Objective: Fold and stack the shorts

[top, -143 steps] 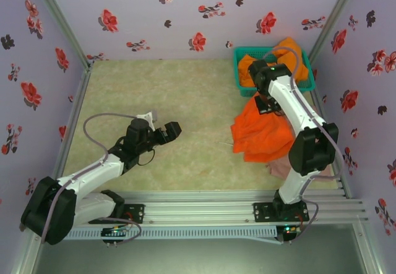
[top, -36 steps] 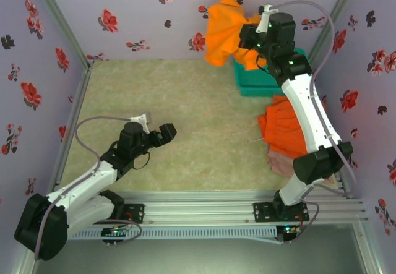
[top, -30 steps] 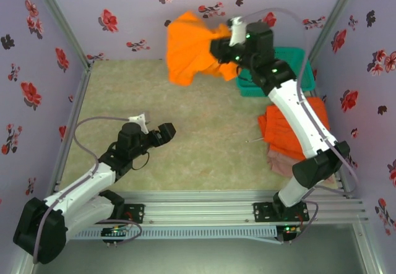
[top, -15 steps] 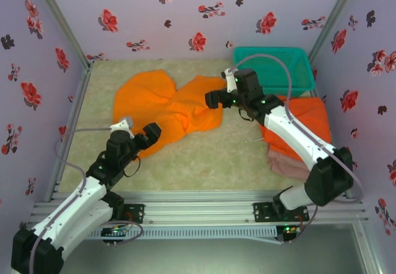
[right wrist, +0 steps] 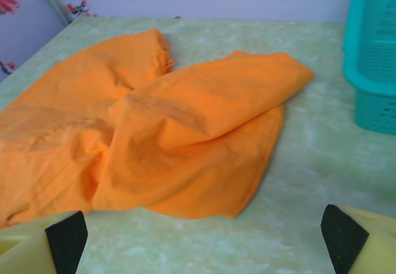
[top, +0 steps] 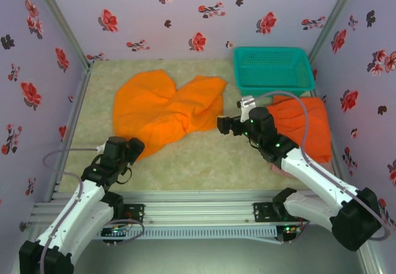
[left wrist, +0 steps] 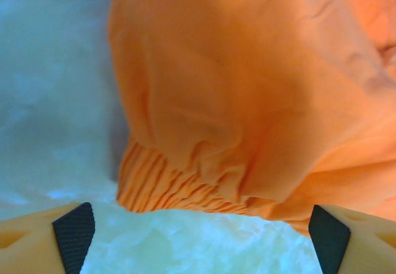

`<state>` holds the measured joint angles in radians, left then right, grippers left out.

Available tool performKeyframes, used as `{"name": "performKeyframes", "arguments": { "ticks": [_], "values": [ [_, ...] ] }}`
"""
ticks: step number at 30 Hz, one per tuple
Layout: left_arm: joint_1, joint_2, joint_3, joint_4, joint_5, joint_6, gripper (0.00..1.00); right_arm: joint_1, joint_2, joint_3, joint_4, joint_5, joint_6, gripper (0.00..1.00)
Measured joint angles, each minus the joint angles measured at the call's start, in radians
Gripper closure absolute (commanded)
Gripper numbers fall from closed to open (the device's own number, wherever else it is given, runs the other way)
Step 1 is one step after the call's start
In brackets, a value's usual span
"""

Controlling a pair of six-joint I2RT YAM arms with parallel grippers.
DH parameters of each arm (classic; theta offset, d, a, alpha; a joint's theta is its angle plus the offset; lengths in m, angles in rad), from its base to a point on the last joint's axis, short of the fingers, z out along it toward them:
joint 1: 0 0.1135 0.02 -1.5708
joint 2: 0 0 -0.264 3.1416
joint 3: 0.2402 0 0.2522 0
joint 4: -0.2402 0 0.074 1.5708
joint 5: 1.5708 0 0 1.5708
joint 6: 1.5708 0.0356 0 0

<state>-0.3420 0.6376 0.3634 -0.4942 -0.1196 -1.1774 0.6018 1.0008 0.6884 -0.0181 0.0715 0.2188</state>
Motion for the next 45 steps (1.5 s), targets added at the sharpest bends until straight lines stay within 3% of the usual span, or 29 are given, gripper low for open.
{"name": "performKeyframes", "arguments": {
  "ticks": [6, 11, 17, 21, 24, 26, 31, 37, 45],
  "values": [
    [0.0, 0.033, -0.085, 0.05, 0.011, -0.018, 0.28, -0.045, -0.107, -0.067, 0.016, 0.11, 0.101, 0.01],
    [0.001, 0.145, -0.087, 0.127, 0.023, -0.009, 0.37, -0.132, -0.118, -0.068, -0.023, 0.101, 0.167, 0.01],
    [0.007, 0.254, -0.071, 0.178, 0.022, 0.034, 0.65, -0.138, -0.114, -0.069, -0.044, 0.016, 0.172, 0.01],
    [0.013, 0.33, -0.033, 0.239, 0.033, 0.07, 0.86, -0.138, -0.102, -0.069, -0.061, -0.048, 0.096, 0.01],
    [0.023, 0.337, 0.008, 0.244, 0.035, 0.1, 0.99, -0.138, -0.087, -0.069, -0.097, -0.072, 0.035, 0.01],
    [0.038, 0.332, 0.048, 0.226, 0.035, 0.128, 1.0, -0.138, -0.08, -0.068, -0.128, -0.094, 0.006, 0.01],
    [0.108, 0.284, 0.232, 0.127, 0.039, 0.227, 1.0, -0.138, -0.078, -0.068, -0.129, -0.182, -0.01, 0.01],
    [0.235, 0.283, 0.593, -0.039, 0.034, 0.399, 1.0, -0.07, -0.022, -0.031, -0.11, -0.272, -0.031, 0.01],
    [0.449, 0.501, 1.248, -0.269, 0.01, 0.605, 1.0, 0.084, 0.15, 0.138, -0.107, -0.297, -0.088, 0.01]
  ]
}}
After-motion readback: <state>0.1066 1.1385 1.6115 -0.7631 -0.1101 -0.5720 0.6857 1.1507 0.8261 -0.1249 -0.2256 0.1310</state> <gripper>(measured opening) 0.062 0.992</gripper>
